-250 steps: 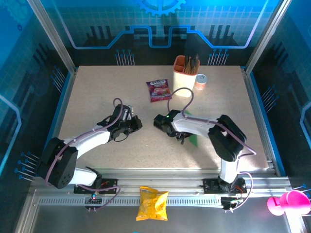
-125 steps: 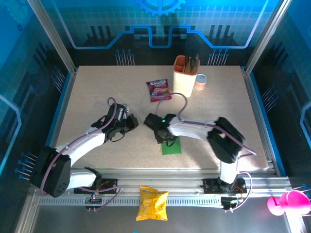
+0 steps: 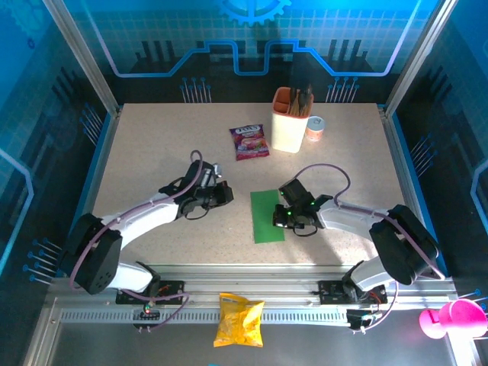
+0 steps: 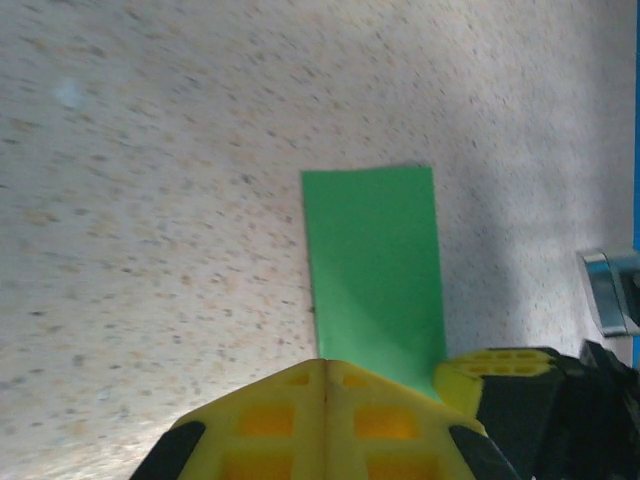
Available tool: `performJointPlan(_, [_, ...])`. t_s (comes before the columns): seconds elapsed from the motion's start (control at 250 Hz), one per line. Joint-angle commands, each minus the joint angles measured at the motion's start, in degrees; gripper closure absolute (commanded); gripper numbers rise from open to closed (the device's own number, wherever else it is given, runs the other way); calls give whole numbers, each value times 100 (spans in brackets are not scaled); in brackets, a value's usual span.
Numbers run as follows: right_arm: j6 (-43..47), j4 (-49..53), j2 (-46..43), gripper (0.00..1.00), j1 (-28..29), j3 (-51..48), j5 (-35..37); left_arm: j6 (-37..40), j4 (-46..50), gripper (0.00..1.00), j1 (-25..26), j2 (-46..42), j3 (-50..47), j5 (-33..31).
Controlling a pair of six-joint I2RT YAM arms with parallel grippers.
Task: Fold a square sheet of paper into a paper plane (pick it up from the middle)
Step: Turn over the paper at the center of the table, then third fold the triangle at the center of the table.
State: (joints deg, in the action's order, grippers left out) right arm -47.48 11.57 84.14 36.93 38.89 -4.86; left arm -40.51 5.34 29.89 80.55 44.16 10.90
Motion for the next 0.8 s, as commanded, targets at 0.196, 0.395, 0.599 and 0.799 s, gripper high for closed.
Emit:
performJointPlan(0.196, [88,-1000,222,100,-321,-128,-596,-80,-95,94,523,716,327,193])
performJointPlan(0.395, [188,-1249,582,100,-571,-315,-784,-111,-99,86,650,1091,539,282])
performJointPlan(0.599, [206,-1558,876,100,-713,-590,-973,-167,-97,66,676,1458,729,351])
performJointPlan(0.799, [171,-1773,1016,100,-735,-759,-1074,-170,-80,61,702,1704,844,343])
